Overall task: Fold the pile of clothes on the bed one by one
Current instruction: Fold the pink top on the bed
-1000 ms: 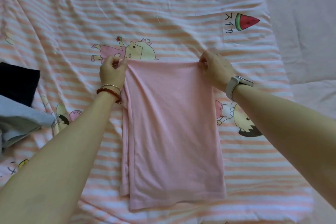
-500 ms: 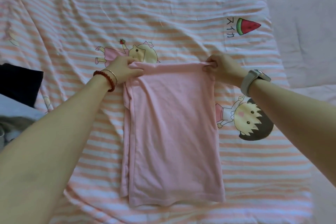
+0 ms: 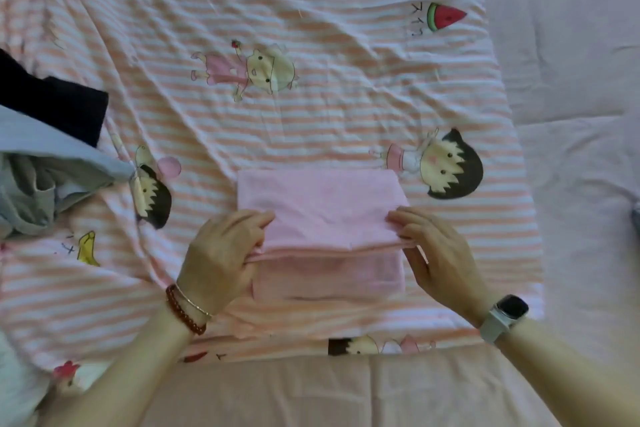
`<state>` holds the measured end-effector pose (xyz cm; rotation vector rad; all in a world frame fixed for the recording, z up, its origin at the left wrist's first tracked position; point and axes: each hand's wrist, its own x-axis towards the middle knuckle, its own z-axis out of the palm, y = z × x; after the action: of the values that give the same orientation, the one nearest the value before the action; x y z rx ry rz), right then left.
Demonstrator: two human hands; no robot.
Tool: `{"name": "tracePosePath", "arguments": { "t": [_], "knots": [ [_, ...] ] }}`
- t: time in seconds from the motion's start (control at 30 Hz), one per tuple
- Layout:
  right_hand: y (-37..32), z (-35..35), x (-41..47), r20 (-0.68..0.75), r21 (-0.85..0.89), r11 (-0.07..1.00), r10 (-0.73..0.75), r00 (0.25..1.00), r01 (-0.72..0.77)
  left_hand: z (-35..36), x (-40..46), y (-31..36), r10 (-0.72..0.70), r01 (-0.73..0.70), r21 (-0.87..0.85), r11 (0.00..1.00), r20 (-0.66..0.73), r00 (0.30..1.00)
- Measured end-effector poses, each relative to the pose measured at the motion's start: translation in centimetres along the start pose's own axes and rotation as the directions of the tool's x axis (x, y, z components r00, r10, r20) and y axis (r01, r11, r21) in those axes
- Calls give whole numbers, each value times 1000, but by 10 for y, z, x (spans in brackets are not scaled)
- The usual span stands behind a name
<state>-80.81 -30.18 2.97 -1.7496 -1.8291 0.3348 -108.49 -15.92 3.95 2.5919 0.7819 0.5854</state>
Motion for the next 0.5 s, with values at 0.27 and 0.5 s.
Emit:
{"name": "tracePosePath", "arguments": {
  "t": [0.27, 0.5],
  "knots": [
    [-24, 28, -104, 245, -111, 992, 91, 965, -65, 27, -95, 41, -54, 20, 123, 992, 278, 959],
    [-43, 44, -100, 154, -284, 947, 200, 968, -151, 40, -92, 44, -293, 235, 221, 947, 282, 914]
  ]
}}
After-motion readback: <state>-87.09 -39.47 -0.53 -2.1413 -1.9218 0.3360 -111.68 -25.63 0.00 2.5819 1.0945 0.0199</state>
